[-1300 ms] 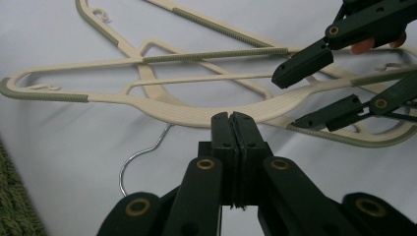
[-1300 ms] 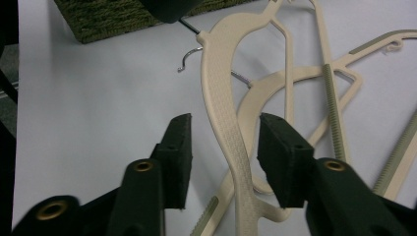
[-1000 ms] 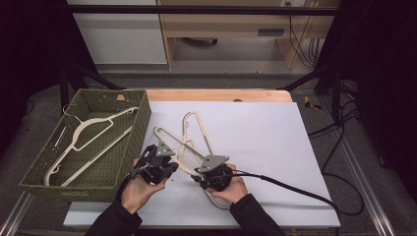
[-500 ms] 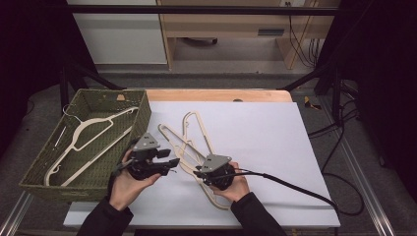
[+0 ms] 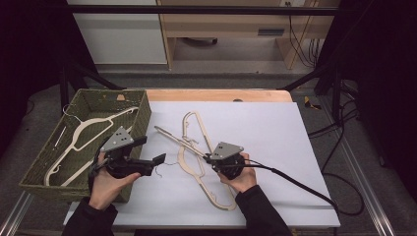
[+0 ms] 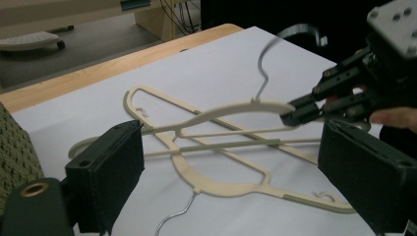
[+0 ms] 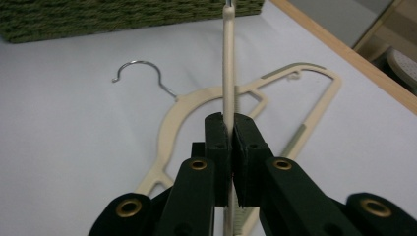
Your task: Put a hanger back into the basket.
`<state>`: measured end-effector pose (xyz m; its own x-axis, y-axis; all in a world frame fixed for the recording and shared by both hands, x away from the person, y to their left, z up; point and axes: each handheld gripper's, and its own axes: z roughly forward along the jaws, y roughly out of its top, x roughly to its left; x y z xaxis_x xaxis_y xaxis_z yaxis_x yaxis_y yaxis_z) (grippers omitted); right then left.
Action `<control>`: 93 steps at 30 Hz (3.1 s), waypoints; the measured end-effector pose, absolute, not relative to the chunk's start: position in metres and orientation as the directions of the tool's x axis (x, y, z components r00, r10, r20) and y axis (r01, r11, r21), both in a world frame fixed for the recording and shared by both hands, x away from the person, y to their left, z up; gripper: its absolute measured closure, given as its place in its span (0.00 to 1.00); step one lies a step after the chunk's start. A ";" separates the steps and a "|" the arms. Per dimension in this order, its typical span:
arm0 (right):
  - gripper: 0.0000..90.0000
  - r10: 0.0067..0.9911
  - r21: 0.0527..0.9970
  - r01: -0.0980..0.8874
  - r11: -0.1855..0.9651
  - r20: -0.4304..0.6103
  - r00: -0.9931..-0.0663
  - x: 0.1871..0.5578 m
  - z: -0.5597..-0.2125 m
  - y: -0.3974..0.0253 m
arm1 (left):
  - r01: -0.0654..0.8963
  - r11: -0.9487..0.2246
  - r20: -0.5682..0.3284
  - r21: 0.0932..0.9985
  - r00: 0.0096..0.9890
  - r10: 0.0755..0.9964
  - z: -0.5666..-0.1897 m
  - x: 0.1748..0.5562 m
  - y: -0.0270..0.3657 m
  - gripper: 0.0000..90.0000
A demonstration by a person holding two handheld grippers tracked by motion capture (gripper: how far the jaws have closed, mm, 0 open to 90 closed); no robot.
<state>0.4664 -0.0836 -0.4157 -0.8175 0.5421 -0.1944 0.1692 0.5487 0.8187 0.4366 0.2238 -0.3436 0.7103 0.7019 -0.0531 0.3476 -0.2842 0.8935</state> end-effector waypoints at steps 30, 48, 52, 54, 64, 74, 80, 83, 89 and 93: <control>0.97 0.378 0.858 0.172 0.483 -0.028 -0.925 0.437 -0.383 -0.132 | 0.246 -0.536 0.071 0.808 0.862 0.502 -0.368 0.459 0.151 0.44; 0.91 0.409 0.851 0.189 0.489 -0.033 -0.912 0.439 -0.384 -0.133 | 0.229 -0.636 0.105 0.737 0.891 0.442 -0.369 0.447 0.142 0.85; 0.85 0.447 0.851 0.188 0.490 -0.060 -0.892 0.440 -0.384 -0.134 | 0.244 -0.636 0.086 0.732 0.893 0.442 -0.368 0.442 0.139 0.88; 0.81 0.466 0.856 0.182 0.485 -0.077 -0.882 0.440 -0.384 -0.135 | 0.246 -0.635 0.072 0.733 0.899 0.432 -0.368 0.440 0.138 0.90; 0.64 0.526 0.858 0.190 0.478 -0.107 -0.844 0.440 -0.384 -0.138 | 0.259 -0.616 0.027 0.744 0.909 0.415 -0.364 0.425 0.127 0.96; 0.34 0.632 0.934 0.191 0.303 -0.048 -0.773 0.432 -0.368 -0.173 | 0.316 -0.510 0.013 0.800 0.841 0.541 -0.345 0.428 0.146 0.96; 0.23 0.697 0.949 0.233 0.214 0.019 -0.716 0.427 -0.370 -0.201 | 0.303 -0.460 0.019 0.835 0.819 0.573 -0.316 0.429 0.163 0.96; 0.18 0.727 0.952 0.252 0.172 0.049 -0.685 0.426 -0.373 -0.213 | 0.294 -0.437 0.024 0.850 0.807 0.590 -0.301 0.430 0.173 0.96; 0.12 0.766 0.952 0.282 0.123 0.089 -0.637 0.425 -0.378 -0.231 | 0.274 -0.392 0.027 0.878 0.790 0.613 -0.279 0.435 0.198 0.96; 0.09 0.783 0.954 0.286 0.092 0.109 -0.613 0.426 -0.380 -0.238 | 0.276 -0.364 0.021 0.889 0.771 0.637 -0.268 0.443 0.220 0.96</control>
<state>0.4256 -0.2381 -0.3795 -0.6129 0.7826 0.1085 0.2863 0.0920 0.9537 0.4429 0.2200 -0.2677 0.7707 0.6368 0.0212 0.2763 -0.3640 0.8895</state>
